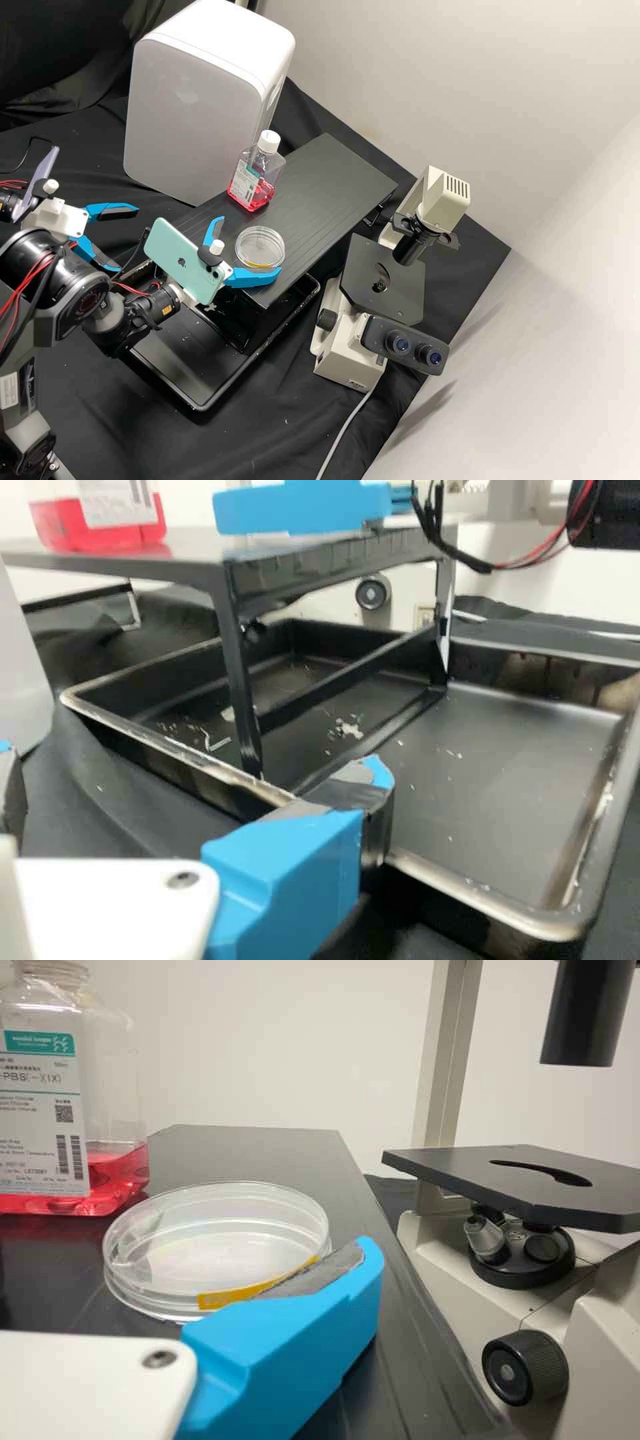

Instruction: Place the lid on the petri dish

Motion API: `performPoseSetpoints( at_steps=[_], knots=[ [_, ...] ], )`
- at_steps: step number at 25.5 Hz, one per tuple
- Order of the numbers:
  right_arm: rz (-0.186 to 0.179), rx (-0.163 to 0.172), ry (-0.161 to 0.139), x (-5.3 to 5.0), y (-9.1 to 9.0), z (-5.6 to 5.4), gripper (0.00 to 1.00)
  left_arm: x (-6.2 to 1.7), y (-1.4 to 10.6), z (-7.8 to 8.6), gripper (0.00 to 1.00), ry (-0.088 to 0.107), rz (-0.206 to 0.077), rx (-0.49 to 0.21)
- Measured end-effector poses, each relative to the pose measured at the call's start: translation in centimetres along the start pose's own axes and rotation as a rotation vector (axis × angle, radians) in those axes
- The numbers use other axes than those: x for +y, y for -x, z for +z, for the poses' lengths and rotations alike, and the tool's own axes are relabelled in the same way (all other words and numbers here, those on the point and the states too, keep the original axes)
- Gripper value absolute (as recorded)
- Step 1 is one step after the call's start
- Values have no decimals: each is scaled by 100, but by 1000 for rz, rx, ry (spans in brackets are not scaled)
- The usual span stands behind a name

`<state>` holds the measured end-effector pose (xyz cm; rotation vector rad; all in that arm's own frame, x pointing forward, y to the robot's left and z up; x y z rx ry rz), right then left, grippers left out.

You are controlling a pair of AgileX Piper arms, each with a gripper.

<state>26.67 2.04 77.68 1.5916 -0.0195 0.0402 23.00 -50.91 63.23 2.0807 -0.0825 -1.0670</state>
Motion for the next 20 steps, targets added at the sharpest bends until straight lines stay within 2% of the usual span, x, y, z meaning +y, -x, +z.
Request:
performPoseSetpoints(
  at_steps=[2,5,7,9,12,14,17,20],
  knots=[
    [0,0,0,0,0,0,100,29,27,-16,100,-30,13,28],
    [0,0,4,0,0,0,100,70,89,-46,100,-60,32,94],
    [4,-5,25,4,7,2,100,105,118,-49,100,-73,49,135],
    [19,-24,52,15,41,-1,100,142,152,-43,100,-86,62,149],
    [40,-46,71,27,95,-23,100,181,175,-29,100,-91,76,146],
    [65,-76,76,41,154,-29,100,186,176,-28,100,-92,78,146],
    [65,-85,75,43,216,-32,100,192,178,-29,100,-91,80,148],
    [54,-92,46,38,272,-6,100,192,178,-29,100,-91,80,148]
  ],
)
